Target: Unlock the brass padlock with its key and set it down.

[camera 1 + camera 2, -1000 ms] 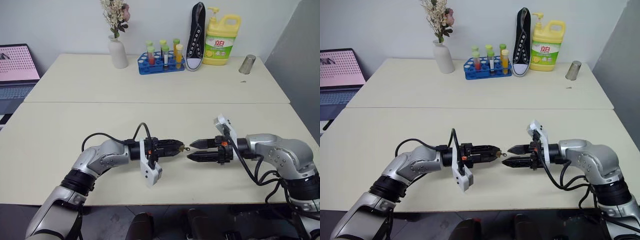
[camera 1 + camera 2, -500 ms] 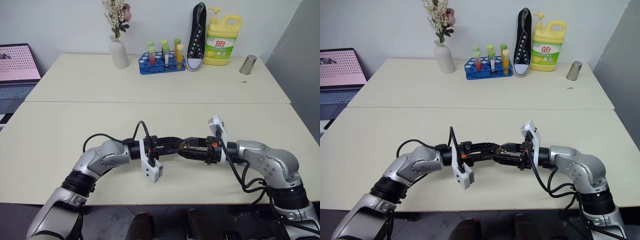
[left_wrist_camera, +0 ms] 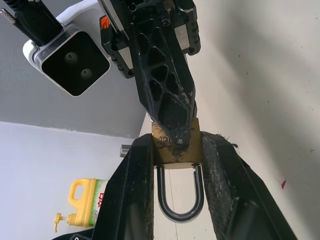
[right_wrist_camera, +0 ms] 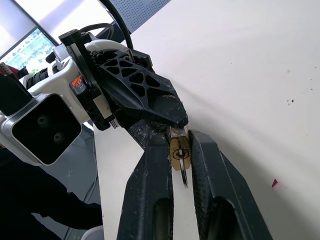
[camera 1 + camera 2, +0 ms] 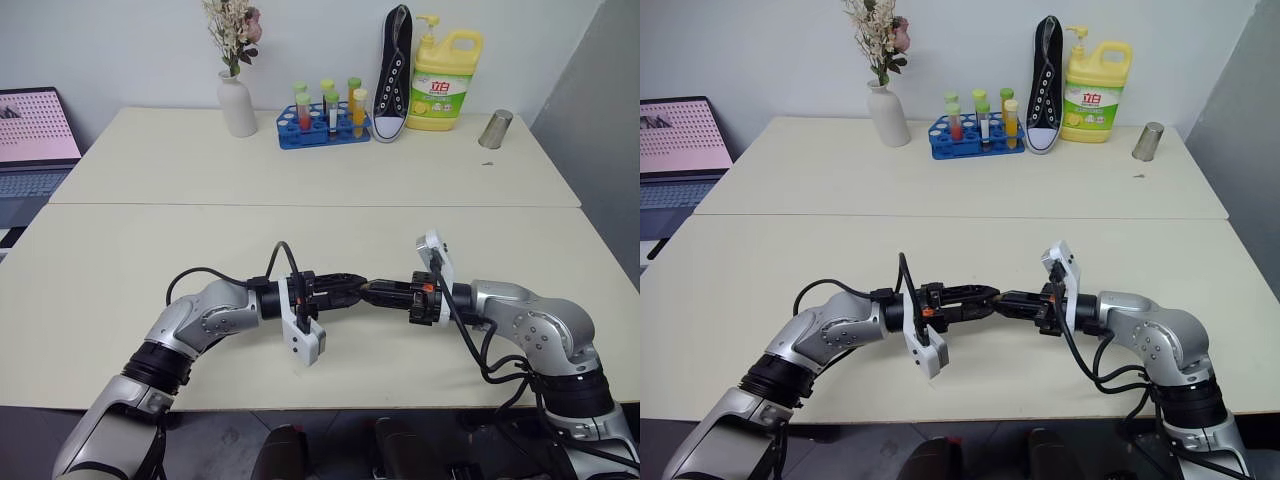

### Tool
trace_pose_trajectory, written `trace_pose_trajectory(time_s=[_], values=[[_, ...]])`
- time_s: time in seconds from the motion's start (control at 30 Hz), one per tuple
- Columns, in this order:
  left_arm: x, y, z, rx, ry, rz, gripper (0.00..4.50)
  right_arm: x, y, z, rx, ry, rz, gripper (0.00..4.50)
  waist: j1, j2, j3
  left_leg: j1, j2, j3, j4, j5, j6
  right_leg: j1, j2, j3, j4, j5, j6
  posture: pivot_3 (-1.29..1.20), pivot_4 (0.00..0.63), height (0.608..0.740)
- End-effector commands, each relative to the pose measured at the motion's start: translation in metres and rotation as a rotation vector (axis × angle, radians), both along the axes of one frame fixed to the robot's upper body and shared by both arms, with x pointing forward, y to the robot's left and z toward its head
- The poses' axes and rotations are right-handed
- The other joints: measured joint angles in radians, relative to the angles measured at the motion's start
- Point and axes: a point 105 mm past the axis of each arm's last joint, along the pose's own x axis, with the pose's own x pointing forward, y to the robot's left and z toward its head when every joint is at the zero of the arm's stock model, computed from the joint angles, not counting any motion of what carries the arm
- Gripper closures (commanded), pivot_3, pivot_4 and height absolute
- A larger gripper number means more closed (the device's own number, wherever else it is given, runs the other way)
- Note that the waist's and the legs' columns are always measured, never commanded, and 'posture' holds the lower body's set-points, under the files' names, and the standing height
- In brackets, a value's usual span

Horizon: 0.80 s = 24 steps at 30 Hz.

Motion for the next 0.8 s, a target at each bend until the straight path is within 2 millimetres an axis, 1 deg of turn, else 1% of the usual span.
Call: trace_pose_trajectory(time_s=[0.03,0.1,0.13,0.33,0.4,0.43,0.53,0.57,0.6,0.7,0.8], values=[[-0.002,-0.002,0.012,-0.053,-0.029,-0.013,3.54,-0.004,0.005,0.011,0.027,-0.052,0.042,4.36,0.0,0.0,0.0,0.0,0.0,0.0,0.0,0.0,0.0,0.0,0.0,0.0,0.0,0.0,0.0,0.0,0.15,0.74],[-0.003,-0.002,0.011,-0.052,-0.027,-0.013,3.54,-0.005,0.005,0.012,0.033,-0.052,0.05,4.36,0.0,0.0,0.0,0.0,0.0,0.0,0.0,0.0,0.0,0.0,0.0,0.0,0.0,0.0,0.0,0.0,0.15,0.74],[-0.004,-0.002,0.008,-0.035,-0.009,-0.022,3.54,-0.005,0.005,0.012,0.035,-0.052,0.053,4.36,0.0,0.0,0.0,0.0,0.0,0.0,0.0,0.0,0.0,0.0,0.0,0.0,0.0,0.0,0.0,0.0,0.15,0.74],[-0.006,0.001,0.009,-0.048,0.006,-0.023,3.54,-0.005,0.005,0.014,0.042,-0.056,0.061,4.36,0.0,0.0,0.0,0.0,0.0,0.0,0.0,0.0,0.0,0.0,0.0,0.0,0.0,0.0,0.0,0.0,0.15,0.74],[-0.008,0.002,0.012,-0.076,0.023,-0.027,2.79,-0.004,0.005,0.014,0.041,-0.06,0.06,4.36,0.0,0.0,0.0,0.0,0.0,0.0,0.0,0.0,0.0,0.0,0.0,0.0,0.0,0.0,0.0,0.0,0.15,0.74],[-0.009,0.002,0.012,-0.071,0.03,-0.035,2.54,-0.003,0.004,0.014,0.039,-0.062,0.059,4.36,0.0,0.0,0.0,0.0,0.0,0.0,0.0,0.0,0.0,0.0,0.0,0.0,0.0,0.0,0.0,0.0,0.15,0.74],[-0.013,0.004,0.011,-0.048,0.018,-0.047,1.56,-0.001,0.002,0.014,0.036,-0.067,0.052,4.36,0.0,0.0,0.0,0.0,0.0,0.0,0.0,0.0,0.0,0.0,0.0,0.0,0.0,0.0,0.0,0.0,0.15,0.74],[-0.015,0.005,0.012,-0.045,0.01,-0.051,1.17,0.0,0.001,0.015,0.033,-0.073,0.046,4.36,0.0,0.0,0.0,0.0,0.0,0.0,0.0,0.0,0.0,0.0,0.0,0.0,0.0,0.0,0.0,0.0,0.15,0.74],[-0.016,0.006,0.013,-0.044,0.003,-0.052,0.9,0.003,0.0,0.015,0.03,-0.079,0.038,4.36,0.0,0.0,0.0,0.0,0.0,0.0,0.0,0.0,0.0,0.0,0.0,0.0,0.0,0.0,0.0,0.0,0.15,0.74],[-0.021,0.007,0.019,-0.08,0.006,-0.052,0.84,0.011,-0.005,0.017,0.019,-0.099,0.012,4.36,0.0,0.0,0.0,0.0,0.0,0.0,0.0,0.0,0.0,0.0,0.0,0.0,0.0,0.0,0.0,0.0,0.15,0.74],[-0.028,0.008,0.026,-0.125,0.046,-0.055,0.84,0.02,-0.013,0.02,-0.002,-0.13,-0.015,4.36,-0.001,0.0,0.0,0.0,0.0,0.0,0.0,0.0,0.0,0.0,0.0,0.0,0.0,0.0,0.0,0.0,0.15,0.74]])
